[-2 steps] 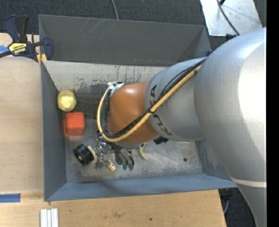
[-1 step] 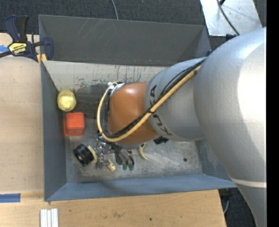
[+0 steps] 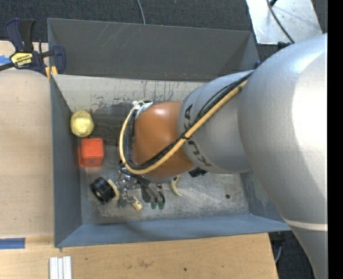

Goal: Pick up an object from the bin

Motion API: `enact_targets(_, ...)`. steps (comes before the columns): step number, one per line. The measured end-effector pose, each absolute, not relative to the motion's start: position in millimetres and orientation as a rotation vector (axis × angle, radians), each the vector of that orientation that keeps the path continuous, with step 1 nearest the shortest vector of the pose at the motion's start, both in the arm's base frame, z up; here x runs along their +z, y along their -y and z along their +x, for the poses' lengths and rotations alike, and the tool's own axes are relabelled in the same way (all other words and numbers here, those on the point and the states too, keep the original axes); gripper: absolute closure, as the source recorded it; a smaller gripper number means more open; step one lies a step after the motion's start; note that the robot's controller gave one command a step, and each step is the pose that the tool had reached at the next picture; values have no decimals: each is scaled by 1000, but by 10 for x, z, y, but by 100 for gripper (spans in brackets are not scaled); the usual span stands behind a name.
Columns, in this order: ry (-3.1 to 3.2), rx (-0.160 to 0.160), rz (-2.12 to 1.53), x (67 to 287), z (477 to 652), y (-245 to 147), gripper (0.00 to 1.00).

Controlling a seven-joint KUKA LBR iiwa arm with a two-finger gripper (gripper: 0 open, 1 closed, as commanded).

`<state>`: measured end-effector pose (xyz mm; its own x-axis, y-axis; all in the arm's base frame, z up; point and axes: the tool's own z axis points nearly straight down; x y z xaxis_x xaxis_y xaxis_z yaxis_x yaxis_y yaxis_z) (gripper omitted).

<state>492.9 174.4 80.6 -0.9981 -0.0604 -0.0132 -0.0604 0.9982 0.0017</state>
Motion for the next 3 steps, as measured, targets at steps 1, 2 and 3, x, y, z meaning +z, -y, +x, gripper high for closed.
enact_targets(1,-3120,-3,-166,795,4987,-2079,100)
enact_targets(2,-3131,-10,-193,807,4954,-2082,100)
enact_targets(3,-3116,-19,-429,940,5137,-2159,100)
